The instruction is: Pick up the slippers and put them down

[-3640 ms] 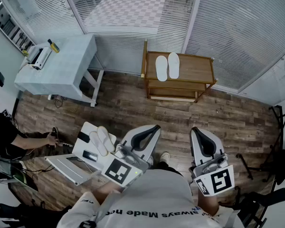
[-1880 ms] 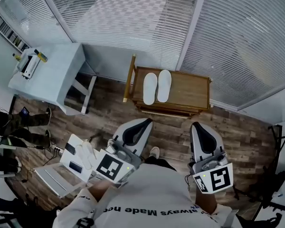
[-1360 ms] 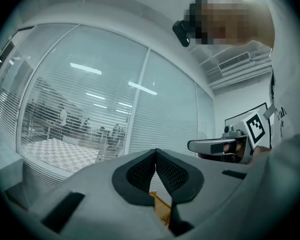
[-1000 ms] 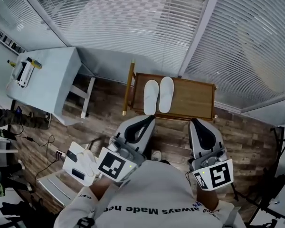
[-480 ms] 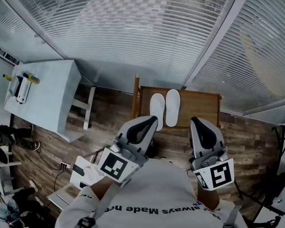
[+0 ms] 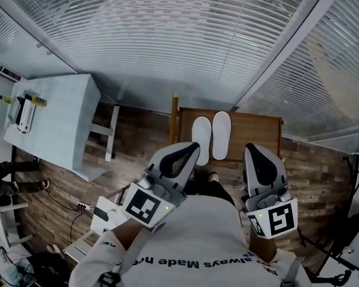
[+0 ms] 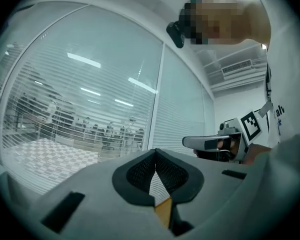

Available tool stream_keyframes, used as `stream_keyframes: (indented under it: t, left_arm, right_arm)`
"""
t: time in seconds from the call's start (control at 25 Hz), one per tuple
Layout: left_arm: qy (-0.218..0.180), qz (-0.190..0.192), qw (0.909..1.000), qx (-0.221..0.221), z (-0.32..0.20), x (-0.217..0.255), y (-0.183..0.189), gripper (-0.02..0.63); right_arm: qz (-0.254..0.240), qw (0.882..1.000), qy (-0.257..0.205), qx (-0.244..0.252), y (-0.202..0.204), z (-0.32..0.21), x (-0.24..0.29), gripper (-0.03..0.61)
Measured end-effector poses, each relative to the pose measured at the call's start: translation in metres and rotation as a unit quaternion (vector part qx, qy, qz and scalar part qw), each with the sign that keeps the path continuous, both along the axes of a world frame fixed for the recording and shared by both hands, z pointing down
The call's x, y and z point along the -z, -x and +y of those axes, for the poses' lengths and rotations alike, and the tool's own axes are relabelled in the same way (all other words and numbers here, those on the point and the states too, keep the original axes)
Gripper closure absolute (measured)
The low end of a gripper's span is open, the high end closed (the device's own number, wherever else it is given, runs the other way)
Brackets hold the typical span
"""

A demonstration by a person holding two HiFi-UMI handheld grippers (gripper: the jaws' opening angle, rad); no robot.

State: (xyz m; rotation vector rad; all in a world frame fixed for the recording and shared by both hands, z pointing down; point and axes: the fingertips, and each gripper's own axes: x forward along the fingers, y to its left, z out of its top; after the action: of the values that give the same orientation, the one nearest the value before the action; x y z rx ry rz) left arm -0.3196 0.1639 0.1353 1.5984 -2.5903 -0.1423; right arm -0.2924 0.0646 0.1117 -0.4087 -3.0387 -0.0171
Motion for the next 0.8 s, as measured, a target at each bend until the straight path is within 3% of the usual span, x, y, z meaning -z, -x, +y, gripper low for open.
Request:
stream_keyframes:
  t: [0.28, 0.8]
  left_arm:
    - [0.005, 0.005, 0.9999, 0.012, -0.02, -0.003, 0.01, 0.601]
    - [0.03, 0.043, 0.9985, 0.017, -0.025, -0.052, 0.011, 0.601]
  right_arm:
    - [0.011, 1.0, -0.002, 0.014, 0.011, -0.018, -0.003, 0.563]
    - [0.067, 0.997, 0.011, 0.034, 0.016, -0.014, -0.057, 0.56]
